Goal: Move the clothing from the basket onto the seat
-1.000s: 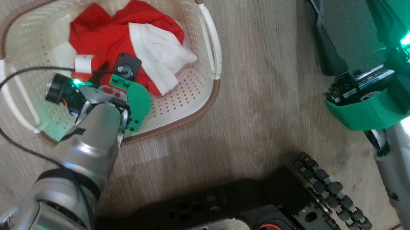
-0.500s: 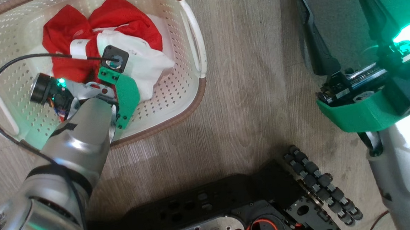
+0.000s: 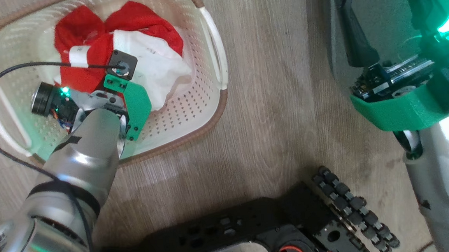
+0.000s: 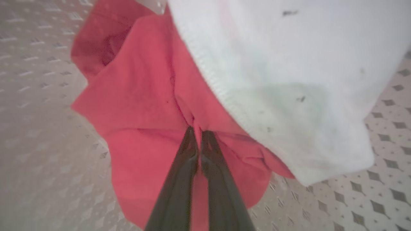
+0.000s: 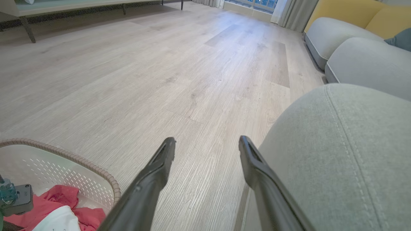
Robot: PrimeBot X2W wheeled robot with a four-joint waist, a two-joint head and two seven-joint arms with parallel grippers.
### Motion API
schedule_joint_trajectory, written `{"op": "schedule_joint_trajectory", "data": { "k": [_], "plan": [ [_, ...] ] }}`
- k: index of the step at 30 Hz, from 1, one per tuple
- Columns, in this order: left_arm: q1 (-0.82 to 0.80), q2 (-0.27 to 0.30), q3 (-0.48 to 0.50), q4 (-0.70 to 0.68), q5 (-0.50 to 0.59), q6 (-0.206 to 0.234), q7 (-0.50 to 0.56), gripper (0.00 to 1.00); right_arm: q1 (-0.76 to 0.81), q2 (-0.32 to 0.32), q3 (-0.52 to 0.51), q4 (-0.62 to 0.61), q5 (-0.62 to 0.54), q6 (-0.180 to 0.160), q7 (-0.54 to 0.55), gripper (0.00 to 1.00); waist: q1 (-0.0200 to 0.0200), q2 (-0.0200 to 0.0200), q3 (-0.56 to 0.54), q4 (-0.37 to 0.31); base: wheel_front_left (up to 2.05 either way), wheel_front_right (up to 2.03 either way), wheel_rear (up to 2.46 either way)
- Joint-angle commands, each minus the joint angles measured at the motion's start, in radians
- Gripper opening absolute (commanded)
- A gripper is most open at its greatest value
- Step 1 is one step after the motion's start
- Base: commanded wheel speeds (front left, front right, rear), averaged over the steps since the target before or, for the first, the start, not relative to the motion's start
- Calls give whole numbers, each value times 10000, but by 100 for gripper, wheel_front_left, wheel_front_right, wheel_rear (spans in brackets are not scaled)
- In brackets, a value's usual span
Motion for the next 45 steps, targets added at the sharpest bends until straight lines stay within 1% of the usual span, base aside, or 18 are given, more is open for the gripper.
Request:
{"op": "schedule_joint_trajectory", "data": {
  "k": [1, 8, 16, 19, 23, 25, 28, 29, 30, 31, 33, 38, 45],
  "plan": [
    [224, 125, 123, -62, -91, 49, -154, 0, 388, 31, 79, -218, -39, -2, -63, 100, -1, 0, -356, 160, 0, 0, 0],
    [923, -47, 292, -62, -505, -51, -850, 0, 539, -113, 37, 155, -90, -2, -63, 100, -1, 0, -1735, 621, 0, 0, 0],
    [1796, -154, 554, -72, -1079, -149, -2209, 0, 1027, -288, 81, 736, -115, -2, -63, 100, -1, 0, -3731, 1150, 0, 0, 0],
    [2054, -164, 678, -213, -1285, -143, -2624, 0, 1227, -286, 44, 920, -110, -2, -63, 100, -1, 0, -4495, 1333, 0, 0, 0],
    [2368, -168, 833, -665, -1470, -87, -2858, 0, 1576, -232, -1, 1136, -87, -2, -63, 100, -1, 0, -5344, 1537, 0, 0, 0],
    [2480, -169, 954, -1142, -1416, 48, -2877, 0, 1759, -212, 24, 1236, -91, -2, -63, 100, -1, 0, -5720, 1620, 0, 0, 0],
    [2872, -13, 1299, -2215, -1165, 261, -2882, 0, 2044, -176, 55, 1403, -97, -2, -63, 100, -1, 0, -6311, 1740, 0, 0, 0],
    [3052, 51, 1438, -2578, -1063, 292, -2883, 0, 2139, -163, 52, 1455, -91, -2, -63, 100, -1, 0, -6520, 1779, 0, 0, 0],
    [3442, 194, 1768, -3308, -848, 308, -2884, 0, 2335, -130, 53, 1549, -82, -2, -63, 100, -1, 0, -6904, 1821, 0, 0, 0],
    [3442, 194, 1768, -3308, -848, 308, -2884, 0, 2335, -130, 53, 1549, -82, -2, -63, 100, -1, 0, -6904, 1821, 0, 0, 0],
    [3862, 341, 2150, -3999, -613, 325, -2885, 0, 2517, -90, 71, 1636, -77, -2, -63, 100, -1, 0, -7231, 1824, 0, 0, 0],
    [4892, 563, 3074, -5635, 100, 242, -2885, 0, 2995, 18, 99, 1797, -63, -2, -63, 100, -1, 0, -8010, 1857, 0, 0, 0],
    [6144, 606, 4437, -7875, 1077, 16, -2886, 0, 3611, 157, 116, 1915, -45, -2, -63, 100, -1, 0, -8815, 1894, 0, 0, 0]
  ]
}}
